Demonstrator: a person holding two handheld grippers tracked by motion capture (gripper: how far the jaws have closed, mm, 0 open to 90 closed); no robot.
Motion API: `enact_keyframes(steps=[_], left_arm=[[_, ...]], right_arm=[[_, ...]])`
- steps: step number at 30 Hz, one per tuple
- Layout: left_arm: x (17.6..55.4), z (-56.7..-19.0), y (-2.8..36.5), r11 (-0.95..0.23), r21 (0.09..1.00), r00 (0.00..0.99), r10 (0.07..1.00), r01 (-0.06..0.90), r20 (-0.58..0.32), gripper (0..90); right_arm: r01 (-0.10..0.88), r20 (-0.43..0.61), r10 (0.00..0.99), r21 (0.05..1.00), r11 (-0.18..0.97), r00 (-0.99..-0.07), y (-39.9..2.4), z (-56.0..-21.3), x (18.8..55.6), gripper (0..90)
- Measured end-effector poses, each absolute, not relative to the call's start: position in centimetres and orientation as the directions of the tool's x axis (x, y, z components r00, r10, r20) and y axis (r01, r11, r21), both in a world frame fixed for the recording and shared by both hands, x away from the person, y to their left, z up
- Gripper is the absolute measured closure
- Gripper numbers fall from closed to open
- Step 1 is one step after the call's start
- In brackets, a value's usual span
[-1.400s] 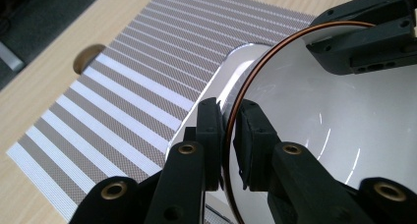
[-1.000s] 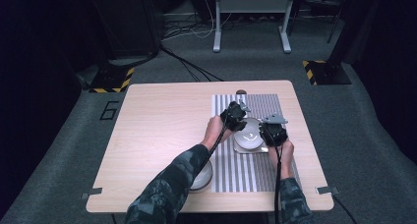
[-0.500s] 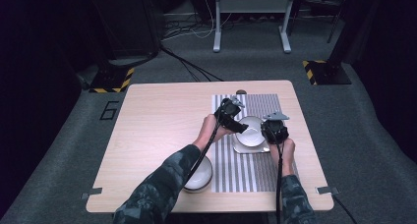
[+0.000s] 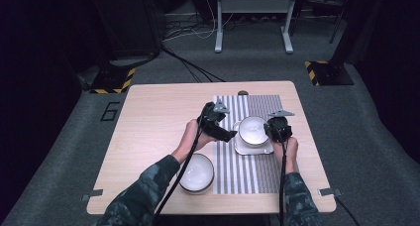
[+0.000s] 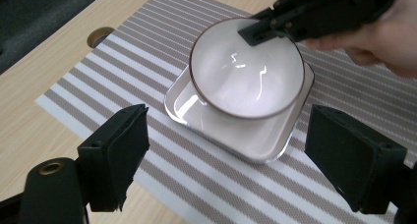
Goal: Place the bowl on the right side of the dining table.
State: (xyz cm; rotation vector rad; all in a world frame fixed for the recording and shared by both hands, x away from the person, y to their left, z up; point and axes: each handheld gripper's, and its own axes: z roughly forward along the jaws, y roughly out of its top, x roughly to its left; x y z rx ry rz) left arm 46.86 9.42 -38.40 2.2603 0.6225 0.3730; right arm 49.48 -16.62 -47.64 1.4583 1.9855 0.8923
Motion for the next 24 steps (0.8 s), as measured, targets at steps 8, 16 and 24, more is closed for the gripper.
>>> enact_keyframes(steps=[8, 16, 24], left_arm=[[44.6, -38.5, 12.7, -0.572, 0.755, 0.829, 0.555, 0.323, 0.066, 15.0], [41.9, -39.1, 16.7, -0.536, 0.776, 0.8, 0.596, 0.331, 0.071, 14.8], [38.8, -40.6, 22.3, -0.444, 0.822, 0.721, 0.69, 0.356, 0.06, 14.3]], right_arm=[[0.655, 0.05, 0.964, 0.742, 0.141, -0.263, -17.4, -48.2, 50.4, 82.0], [0.673, 0.074, 0.958, 0.727, 0.138, -0.276, -17.5, -48.2, 51.1, 82.2], [0.668, 0.021, 0.961, 0.723, 0.176, -0.276, -17.1, -48.1, 51.3, 81.8]])
